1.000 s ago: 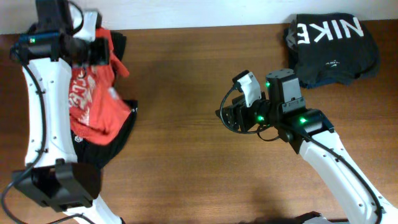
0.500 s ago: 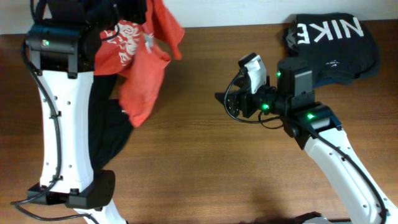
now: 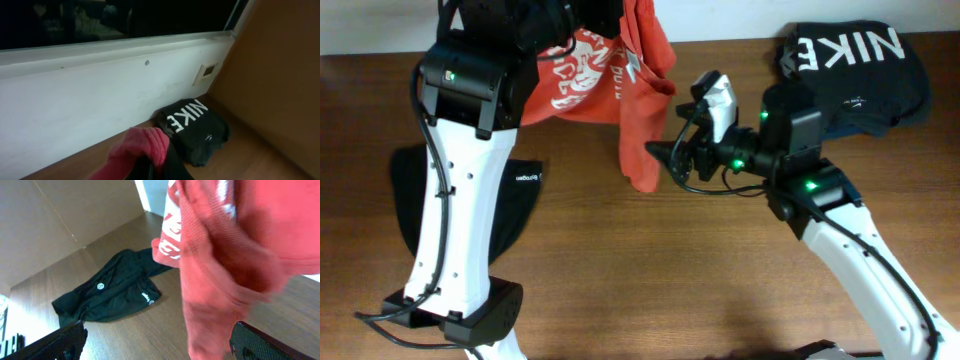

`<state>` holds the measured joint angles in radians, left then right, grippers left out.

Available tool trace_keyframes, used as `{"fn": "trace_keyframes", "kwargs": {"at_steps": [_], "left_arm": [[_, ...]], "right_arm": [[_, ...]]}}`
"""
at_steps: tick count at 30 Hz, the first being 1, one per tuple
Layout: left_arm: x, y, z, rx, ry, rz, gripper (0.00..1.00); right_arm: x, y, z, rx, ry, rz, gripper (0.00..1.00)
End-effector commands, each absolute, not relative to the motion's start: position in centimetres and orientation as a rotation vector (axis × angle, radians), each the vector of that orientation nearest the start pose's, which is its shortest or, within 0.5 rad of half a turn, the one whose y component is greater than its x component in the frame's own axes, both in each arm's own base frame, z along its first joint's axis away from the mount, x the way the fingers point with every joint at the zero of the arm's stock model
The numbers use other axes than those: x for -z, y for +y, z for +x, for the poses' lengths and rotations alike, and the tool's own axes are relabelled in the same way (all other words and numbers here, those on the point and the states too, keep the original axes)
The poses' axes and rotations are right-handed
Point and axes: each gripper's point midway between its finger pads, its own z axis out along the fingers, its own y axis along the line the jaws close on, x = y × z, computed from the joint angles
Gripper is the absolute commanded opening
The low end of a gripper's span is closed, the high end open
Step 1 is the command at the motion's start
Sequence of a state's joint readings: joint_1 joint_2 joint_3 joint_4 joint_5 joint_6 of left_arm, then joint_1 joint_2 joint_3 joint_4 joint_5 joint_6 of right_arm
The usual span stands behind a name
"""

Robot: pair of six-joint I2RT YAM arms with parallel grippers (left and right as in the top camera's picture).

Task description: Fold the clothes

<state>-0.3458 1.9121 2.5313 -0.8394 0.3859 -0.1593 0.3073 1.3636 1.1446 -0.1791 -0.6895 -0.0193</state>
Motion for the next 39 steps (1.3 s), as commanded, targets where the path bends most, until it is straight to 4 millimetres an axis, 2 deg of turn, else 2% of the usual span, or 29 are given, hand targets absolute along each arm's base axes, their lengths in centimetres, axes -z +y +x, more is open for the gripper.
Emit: {"fn": "trace_keyframes", "kwargs": {"at_steps": [1,2,3,4,5,7,8,9,10,12,15,16,19,22,25,28,29,33,34,35,39], "left_arm": [[-52.8,-23.9,42.9,0.747,1.705,0.474,0.01],[-53.3,-23.9,42.4,0.749,1.695,0.477,0.01],[-54.0,-23.6,41.8,0.749,1.678,0.478,0.01],[-54.6,-23.4,41.3,0.747,1.666,0.478,0.01],[-55.1,-23.2,40.9,0.744,1.653,0.475,0.01],[-55.8,-22.6,40.6,0.721,1.642,0.454,0.01],[-56.0,-22.0,40.8,0.691,1.639,0.426,0.01],[-56.2,-21.6,40.9,0.670,1.638,0.406,0.01],[-56.2,-21.3,41.0,0.653,1.639,0.390,0.01],[-56.4,-20.1,41.5,0.603,1.639,0.340,0.01],[-57.0,-17.7,42.2,0.529,1.633,0.264,0.01],[-57.2,-16.8,42.4,0.503,1.629,0.238,0.01],[-57.8,-15.2,42.2,0.478,1.616,0.210,0.01],[-58.5,-14.6,41.6,0.472,1.600,0.202,0.01],[-58.8,-14.6,41.2,0.476,1.593,0.205,0.01],[-58.7,-15.0,41.2,0.492,1.596,0.221,0.01],[-58.5,-15.3,41.3,0.505,1.599,0.234,0.01],[-57.7,-17.0,41.5,0.535,1.616,0.266,0.01],[-57.5,-17.4,41.6,0.539,1.622,0.271,0.01],[-56.7,-18.5,42.0,0.554,1.638,0.289,0.01],[-54.8,-20.7,43.1,0.577,1.680,0.320,0.01]], "right_arm": [[-27.8,23.5,37.4,-0.833,1.851,-0.770,0.97],[-27.3,23.6,37.8,-0.834,1.857,-0.768,0.96],[-26.6,23.8,38.3,-0.838,1.863,-0.769,0.88],[-26.3,24.1,38.3,-0.860,1.857,-0.782,0.78],[-26.2,24.6,38.0,-0.898,1.847,-0.804,0.55],[-26.3,24.8,37.7,-0.926,1.841,-0.813,0.40],[-26.6,24.8,37.5,-0.945,1.841,-0.805,0.19],[-26.9,24.8,37.3,-0.952,1.833,-0.810,0.06],[-27.2,24.7,37.2,-0.952,1.832,-0.803,0.04],[-28.3,24.0,36.9,-0.941,1.818,-0.788,0.04],[-33.0,21.4,36.4,-0.898,1.748,-0.718,0.04],[-35.3,20.2,36.0,-0.863,1.713,-0.695,0.04],[-40.1,17.2,34.8,-0.765,1.665,-0.629,0.04],[-42.2,15.9,33.5,-0.709,1.650,-0.621,0.04],[-41.4,16.4,32.8,-0.744,1.691,-0.633,0.05],[-39.2,18.0,32.7,-0.802,1.772,-0.660,0.26],[-38.1,19.3,32.7,-0.834,1.797,-0.688,0.37],[-35.8,23.4,33.0,-0.913,1.819,-0.782,0.52],[-35.4,24.2,33.1,-0.923,1.817,-0.798,0.54],[-34.8,25.9,33.2,-0.944,1.805,-0.835,0.57],[-33.5,28.4,34.0,-0.920,1.803,-0.857,0.59]]}}
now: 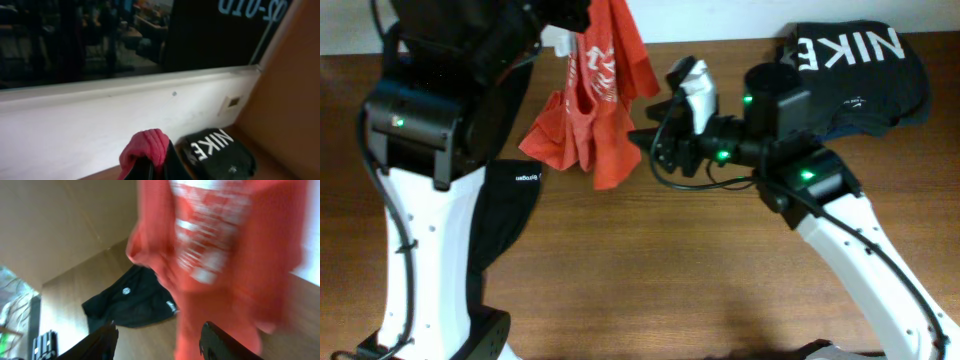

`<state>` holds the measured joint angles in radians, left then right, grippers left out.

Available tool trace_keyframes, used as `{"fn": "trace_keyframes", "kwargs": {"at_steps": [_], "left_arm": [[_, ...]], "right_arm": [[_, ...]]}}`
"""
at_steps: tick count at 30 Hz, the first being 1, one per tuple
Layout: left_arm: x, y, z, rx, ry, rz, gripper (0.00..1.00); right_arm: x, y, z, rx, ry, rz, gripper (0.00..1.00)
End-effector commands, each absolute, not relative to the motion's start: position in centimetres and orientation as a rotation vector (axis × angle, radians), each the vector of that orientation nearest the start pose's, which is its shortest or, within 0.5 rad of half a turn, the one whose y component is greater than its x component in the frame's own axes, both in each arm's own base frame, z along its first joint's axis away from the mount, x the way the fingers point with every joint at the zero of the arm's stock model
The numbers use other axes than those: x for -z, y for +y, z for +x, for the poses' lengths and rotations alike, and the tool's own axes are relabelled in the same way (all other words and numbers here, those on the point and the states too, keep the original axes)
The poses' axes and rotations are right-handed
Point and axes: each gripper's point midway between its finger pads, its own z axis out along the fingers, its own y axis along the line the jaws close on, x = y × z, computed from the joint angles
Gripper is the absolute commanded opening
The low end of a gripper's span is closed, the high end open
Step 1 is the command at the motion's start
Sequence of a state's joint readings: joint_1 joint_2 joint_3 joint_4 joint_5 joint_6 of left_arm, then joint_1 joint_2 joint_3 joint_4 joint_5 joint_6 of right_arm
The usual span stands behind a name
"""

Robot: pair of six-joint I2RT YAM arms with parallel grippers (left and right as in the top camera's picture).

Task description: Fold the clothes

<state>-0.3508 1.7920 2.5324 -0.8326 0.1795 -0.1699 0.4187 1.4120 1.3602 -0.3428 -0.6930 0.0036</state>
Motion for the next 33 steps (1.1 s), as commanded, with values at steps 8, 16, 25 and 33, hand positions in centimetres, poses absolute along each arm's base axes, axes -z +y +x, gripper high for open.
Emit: {"fn": "trace_keyframes", "kwargs": {"at_steps": [8,16,25,33], "left_arm": [[-51.6,-22.8,45.0,0.576,1.752,0.335,0.01],[-51.0,-23.8,44.5,0.594,1.779,0.335,0.01],[-49.7,-21.7,45.3,0.464,1.834,0.252,0.01],[-49.2,-21.4,45.3,0.444,1.857,0.244,0.01]], "right_arm": [[-32.1,30.1,35.3,-0.733,1.844,-0.795,0.60],[-30.1,28.4,38.8,-0.452,1.915,-0.618,0.60],[-32.9,26.6,38.8,-0.386,1.860,-0.542,0.61],[-32.5,26.1,39.1,-0.349,1.876,-0.522,0.64]]}}
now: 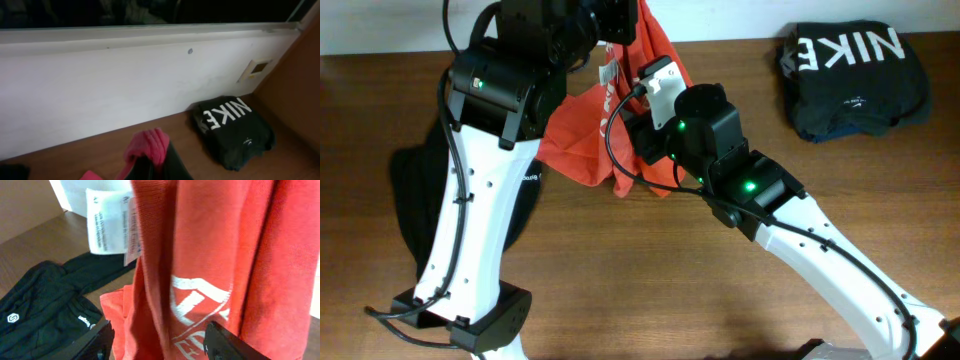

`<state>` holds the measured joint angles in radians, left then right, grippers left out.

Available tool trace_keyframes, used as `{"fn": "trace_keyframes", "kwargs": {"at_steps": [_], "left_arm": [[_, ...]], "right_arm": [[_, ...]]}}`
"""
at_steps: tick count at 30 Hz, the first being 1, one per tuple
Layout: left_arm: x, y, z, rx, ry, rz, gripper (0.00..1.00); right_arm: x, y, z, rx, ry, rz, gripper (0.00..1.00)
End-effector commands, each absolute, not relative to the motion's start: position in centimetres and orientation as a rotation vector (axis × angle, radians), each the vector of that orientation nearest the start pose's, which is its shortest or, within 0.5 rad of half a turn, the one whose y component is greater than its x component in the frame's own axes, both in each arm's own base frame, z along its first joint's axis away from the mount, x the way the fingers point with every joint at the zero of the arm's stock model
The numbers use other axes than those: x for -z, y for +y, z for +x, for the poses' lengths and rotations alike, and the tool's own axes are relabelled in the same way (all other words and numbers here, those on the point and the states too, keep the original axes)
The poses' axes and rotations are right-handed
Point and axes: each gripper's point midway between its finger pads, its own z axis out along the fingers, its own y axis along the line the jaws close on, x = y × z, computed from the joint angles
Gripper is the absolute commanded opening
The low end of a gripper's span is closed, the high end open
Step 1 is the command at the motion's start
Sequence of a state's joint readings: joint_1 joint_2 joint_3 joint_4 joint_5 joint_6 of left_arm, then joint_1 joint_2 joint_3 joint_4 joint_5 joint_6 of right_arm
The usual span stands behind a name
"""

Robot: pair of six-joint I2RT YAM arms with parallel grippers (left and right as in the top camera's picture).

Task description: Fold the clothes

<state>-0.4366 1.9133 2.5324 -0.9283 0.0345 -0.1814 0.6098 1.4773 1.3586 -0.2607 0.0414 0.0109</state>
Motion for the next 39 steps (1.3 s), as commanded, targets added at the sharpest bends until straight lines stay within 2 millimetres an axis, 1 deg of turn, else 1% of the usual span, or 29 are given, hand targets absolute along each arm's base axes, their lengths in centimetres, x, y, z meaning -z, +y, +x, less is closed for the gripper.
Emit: {"fn": "trace_keyframes", "kwargs": {"at_steps": [1,4,8,9,10,11,12,13,14,15,16,17,19,22,24,26,27,29,30,33,36,37,38,39], "left_arm": [[-49.2,-21.4,45.3,0.444,1.857,0.244,0.01],[-49.2,-21.4,45.3,0.445,1.857,0.244,0.01],[-49.2,-21.4,45.3,0.445,1.857,0.244,0.01],[-49.2,-21.4,45.3,0.445,1.857,0.244,0.01],[-49.2,-21.4,45.3,0.445,1.857,0.243,0.01],[-49.2,-21.4,45.3,0.445,1.857,0.244,0.01],[-49.2,-21.4,45.3,0.444,1.857,0.243,0.01],[-49.2,-21.3,45.3,0.441,1.857,0.240,0.01],[-49.2,-21.1,45.4,0.429,1.857,0.231,0.01],[-49.2,-20.8,45.6,0.410,1.856,0.217,0.01],[-49.2,-20.5,45.7,0.392,1.856,0.203,0.01],[-49.2,-20.2,45.8,0.375,1.854,0.190,0.01],[-49.3,-19.2,46.1,0.322,1.851,0.152,0.01],[-49.6,-17.9,46.5,0.261,1.841,0.110,0.01],[-50.1,-17.2,46.5,0.224,1.823,0.130,0.01],[-50.8,-16.3,46.4,0.195,1.807,0.132,0.01],[-51.4,-15.3,46.2,0.176,1.793,0.106,0.01],[-52.5,-14.2,45.5,0.167,1.771,0.085,0.01],[-53.0,-13.8,45.1,0.166,1.760,0.079,0.01],[-55.3,-12.7,43.2,0.166,1.711,0.070,0.01],[-58.4,-11.4,39.7,0.154,1.638,0.088,0.01],[-59.2,-10.9,38.6,0.154,1.619,0.090,0.01],[-60.4,-10.2,36.8,0.159,1.594,0.084,0.01],[-60.9,-9.9,35.9,0.162,1.583,0.082,0.01]], "right_arm": [[-32.3,26.1,39.1,-0.347,1.883,-0.524,0.64],[-30.8,26.5,39.5,-0.343,1.918,-0.540,0.64],[-28.5,27.5,40.1,-0.374,1.964,-0.554,0.64],[-27.7,28.0,40.3,-0.386,1.976,-0.565,0.63],[-27.2,28.4,40.4,-0.400,1.984,-0.578,0.60],[-26.5,28.7,40.5,-0.413,1.998,-0.578,0.53],[-26.0,28.8,40.7,-0.419,2.012,-0.565,0.44],[-25.9,28.8,40.7,-0.418,2.016,-0.566,0.38],[-25.8,28.8,40.7,-0.416,2.017,-0.565,0.23],[-26.1,28.6,40.8,-0.405,2.013,-0.556,0.06],[-26.5,28.3,40.8,-0.395,2.005,-0.545,0.04],[-27.1,27.9,40.8,-0.382,1.993,-0.531,0.04],[-29.6,26.7,40.1,-0.359,1.957,-0.496,0.04],[-32.5,24.6,38.8,-0.315,1.917,-0.449,0.04],[-35.1,22.2,37.3,-0.261,1.885,-0.402,0.04],[-36.7,20.4,36.1,-0.223,1.863,-0.372,0.04],[-38.4,18.8,34.6,-0.181,1.833,-0.371,0.04],[-40.3,16.9,32.9,-0.155,1.796,-0.345,0.04],[-41.0,16.3,32.2,-0.148,1.780,-0.346,0.04],[-43.5,14.5,29.5,-0.157,1.717,-0.337,0.04],[-46.3,12.1,26.1,-0.175,1.643,-0.315,0.04],[-46.6,11.7,25.6,-0.177,1.632,-0.313,0.04],[-47.8,10.5,24.0,-0.188,1.602,-0.299,0.04],[-48.0,10.3,23.6,-0.190,1.597,-0.297,0.04]]}}
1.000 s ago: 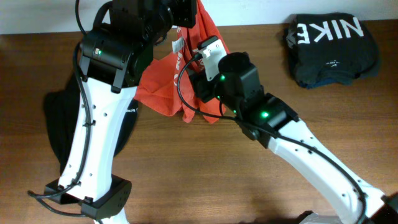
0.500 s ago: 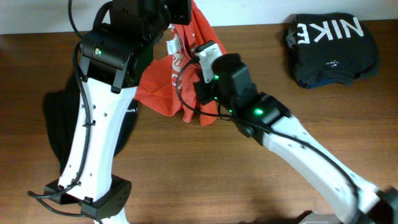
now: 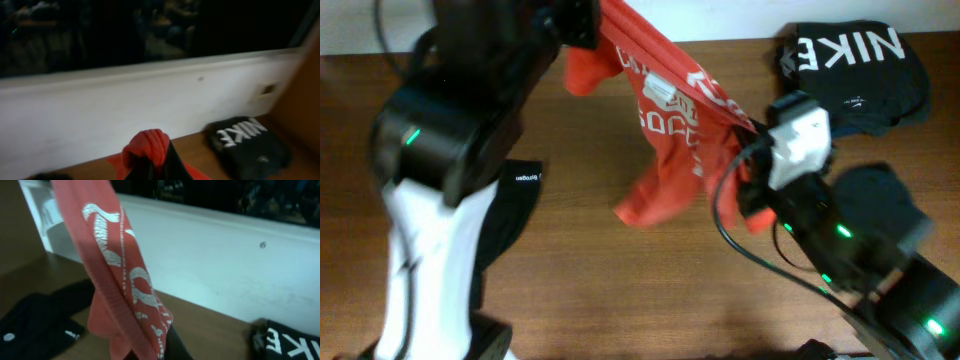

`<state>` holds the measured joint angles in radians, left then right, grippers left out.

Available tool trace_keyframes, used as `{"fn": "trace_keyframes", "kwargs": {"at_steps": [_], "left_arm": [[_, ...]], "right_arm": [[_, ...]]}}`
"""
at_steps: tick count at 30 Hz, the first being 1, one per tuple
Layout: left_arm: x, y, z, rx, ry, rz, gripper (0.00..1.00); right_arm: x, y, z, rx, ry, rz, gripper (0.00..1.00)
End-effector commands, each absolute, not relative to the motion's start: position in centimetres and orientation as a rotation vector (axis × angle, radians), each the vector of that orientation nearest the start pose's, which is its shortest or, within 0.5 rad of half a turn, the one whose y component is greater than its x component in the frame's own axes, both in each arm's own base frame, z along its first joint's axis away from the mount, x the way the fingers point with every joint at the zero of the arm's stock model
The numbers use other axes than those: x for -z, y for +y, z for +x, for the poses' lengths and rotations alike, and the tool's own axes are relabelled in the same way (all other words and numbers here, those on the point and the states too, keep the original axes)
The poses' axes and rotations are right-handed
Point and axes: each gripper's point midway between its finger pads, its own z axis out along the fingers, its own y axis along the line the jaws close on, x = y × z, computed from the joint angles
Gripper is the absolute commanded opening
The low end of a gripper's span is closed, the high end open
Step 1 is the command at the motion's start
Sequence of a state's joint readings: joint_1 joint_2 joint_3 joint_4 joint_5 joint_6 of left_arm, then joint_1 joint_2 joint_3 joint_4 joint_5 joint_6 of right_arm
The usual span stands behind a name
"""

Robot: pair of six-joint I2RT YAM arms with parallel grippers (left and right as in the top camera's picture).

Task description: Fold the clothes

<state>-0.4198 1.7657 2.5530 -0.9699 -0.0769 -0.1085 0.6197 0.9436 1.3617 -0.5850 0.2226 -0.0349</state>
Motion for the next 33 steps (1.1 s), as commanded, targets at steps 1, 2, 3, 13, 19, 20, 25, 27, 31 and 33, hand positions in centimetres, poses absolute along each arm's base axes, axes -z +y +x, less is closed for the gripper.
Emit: {"fn": "trace_keyframes", "kwargs": {"at_steps": [1,2,3,13,19,20,25,27,31,33], "left_arm": [[-62.0,-8.9,33.3,0.166,1.557,0.080,0.01],[-62.6,-8.3,31.4,0.174,1.546,0.083,0.01],[-62.8,-8.1,30.4,0.180,1.542,0.086,0.01],[-58.5,-9.6,29.3,0.235,1.711,0.206,0.01],[-53.8,-11.2,38.8,0.113,1.823,0.149,0.01],[-53.7,-10.9,40.1,0.071,1.811,0.111,0.01],[-56.8,-9.4,46.1,-0.137,1.599,-0.014,0.01],[-58.6,-9.6,46.9,-0.167,1.512,-0.001,0.00],[-61.2,-9.5,46.9,-0.180,1.402,-0.007,0.01],[-59.9,-9.5,47.1,-0.197,1.455,0.013,0.01]], "right_arm": [[-48.8,9.3,22.1,-0.197,1.579,-0.290,0.04],[-49.4,8.5,21.0,-0.200,1.574,-0.287,0.04],[-49.6,8.1,20.4,-0.201,1.575,-0.289,0.04],[-47.7,8.7,21.1,-0.177,1.687,-0.327,0.04],[-44.9,11.5,28.2,0.065,1.767,-0.428,0.04],[-45.0,11.9,29.4,0.105,1.755,-0.435,0.04],[-48.5,11.6,38.8,0.291,1.550,-0.308,0.04],[-50.6,11.0,40.5,0.278,1.458,-0.274,0.04],[-53.2,10.6,41.9,0.204,1.360,-0.358,0.04],[-53.0,9.6,42.3,0.196,1.370,-0.389,0.05]]}}
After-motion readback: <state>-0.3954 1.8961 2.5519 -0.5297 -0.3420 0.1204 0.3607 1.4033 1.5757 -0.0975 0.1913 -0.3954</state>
